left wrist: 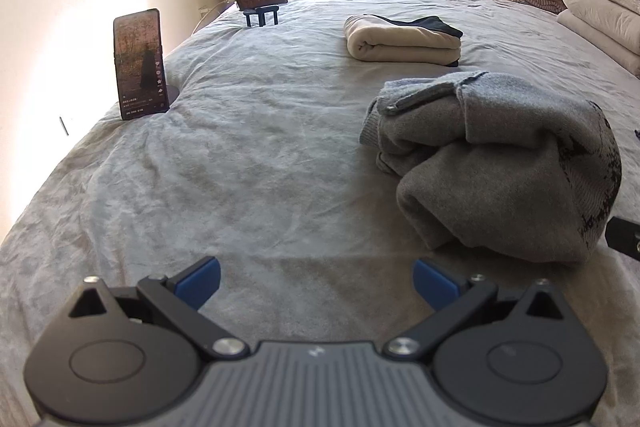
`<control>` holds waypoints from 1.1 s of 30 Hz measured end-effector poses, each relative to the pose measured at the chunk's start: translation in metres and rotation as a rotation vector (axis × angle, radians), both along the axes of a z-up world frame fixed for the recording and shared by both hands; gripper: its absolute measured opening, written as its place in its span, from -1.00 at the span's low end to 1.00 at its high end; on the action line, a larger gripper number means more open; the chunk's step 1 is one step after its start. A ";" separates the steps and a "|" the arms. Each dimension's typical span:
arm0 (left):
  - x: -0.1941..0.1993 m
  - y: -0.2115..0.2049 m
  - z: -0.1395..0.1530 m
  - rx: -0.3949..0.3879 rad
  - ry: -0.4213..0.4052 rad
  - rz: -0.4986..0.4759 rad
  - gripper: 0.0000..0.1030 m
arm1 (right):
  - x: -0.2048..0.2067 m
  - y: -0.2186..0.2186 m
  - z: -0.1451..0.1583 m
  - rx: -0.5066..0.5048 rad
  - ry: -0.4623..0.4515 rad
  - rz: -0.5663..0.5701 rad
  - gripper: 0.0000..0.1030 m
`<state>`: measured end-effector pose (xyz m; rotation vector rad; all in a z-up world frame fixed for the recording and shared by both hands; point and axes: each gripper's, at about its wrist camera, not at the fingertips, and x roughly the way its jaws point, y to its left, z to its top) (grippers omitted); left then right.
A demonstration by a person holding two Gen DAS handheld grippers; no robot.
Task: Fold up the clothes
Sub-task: 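Move both grippers toward the crumpled grey sweater on the bed, then grasp the grey sweater fabric with the right gripper while the left gripper grasps another edge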
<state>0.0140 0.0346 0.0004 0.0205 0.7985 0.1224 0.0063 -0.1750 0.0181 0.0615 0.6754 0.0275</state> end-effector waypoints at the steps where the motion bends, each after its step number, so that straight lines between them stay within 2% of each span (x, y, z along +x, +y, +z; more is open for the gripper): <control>1: 0.002 0.003 -0.001 -0.017 -0.002 0.003 0.99 | 0.003 0.001 0.002 0.011 -0.003 0.016 1.00; 6: 0.008 0.018 -0.005 -0.096 -0.026 0.008 0.99 | 0.017 0.013 0.018 0.020 -0.058 0.064 0.94; 9: 0.014 0.023 -0.006 -0.086 -0.024 0.017 0.99 | 0.027 0.024 0.022 -0.009 -0.086 0.092 0.88; 12: 0.018 0.027 -0.006 -0.095 -0.025 -0.014 0.99 | 0.039 0.031 0.022 -0.030 -0.116 0.103 0.81; 15: 0.022 0.030 -0.006 -0.111 -0.018 -0.032 0.99 | 0.047 0.032 0.011 0.003 -0.148 0.118 0.81; 17: 0.024 0.031 -0.007 -0.127 -0.010 -0.031 0.99 | 0.052 0.032 0.000 0.025 -0.140 0.142 0.81; 21: 0.028 0.032 -0.007 -0.155 0.000 -0.051 0.99 | 0.062 0.039 -0.020 -0.014 -0.084 0.168 0.81; 25: 0.027 0.031 -0.006 -0.199 -0.006 -0.095 0.99 | 0.060 0.039 -0.024 -0.027 -0.079 0.184 0.76; 28: 0.026 0.031 -0.006 -0.244 0.002 -0.108 0.99 | 0.052 0.038 -0.021 -0.026 -0.090 0.196 0.46; 30: 0.026 0.033 -0.007 -0.281 0.016 -0.102 0.99 | 0.048 0.037 -0.017 -0.008 -0.098 0.203 0.13; 31: 0.026 0.034 -0.007 -0.299 0.024 -0.099 0.99 | 0.046 0.036 -0.016 0.002 -0.102 0.207 0.05; 33: 0.025 0.037 -0.007 -0.334 0.024 -0.092 0.99 | 0.042 0.035 -0.012 0.021 -0.109 0.214 -0.31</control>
